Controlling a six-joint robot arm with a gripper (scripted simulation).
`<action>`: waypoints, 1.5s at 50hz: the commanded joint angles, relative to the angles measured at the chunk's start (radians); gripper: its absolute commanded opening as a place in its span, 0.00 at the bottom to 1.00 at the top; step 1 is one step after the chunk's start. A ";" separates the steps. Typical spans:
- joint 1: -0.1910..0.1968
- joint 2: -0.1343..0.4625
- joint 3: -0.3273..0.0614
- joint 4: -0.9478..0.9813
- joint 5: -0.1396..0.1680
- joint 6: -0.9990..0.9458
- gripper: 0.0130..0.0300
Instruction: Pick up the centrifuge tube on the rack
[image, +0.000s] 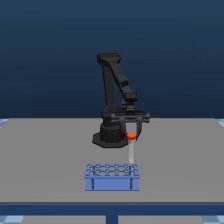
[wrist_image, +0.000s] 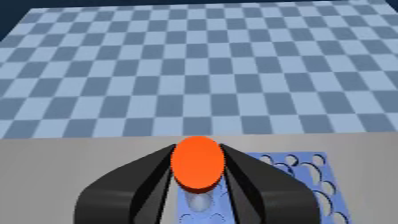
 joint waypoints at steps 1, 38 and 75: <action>0.000 -0.007 -0.010 0.051 -0.009 -0.075 0.00; 0.000 -0.036 -0.057 0.253 -0.044 -0.288 0.00; 0.000 -0.036 -0.057 0.253 -0.044 -0.288 0.00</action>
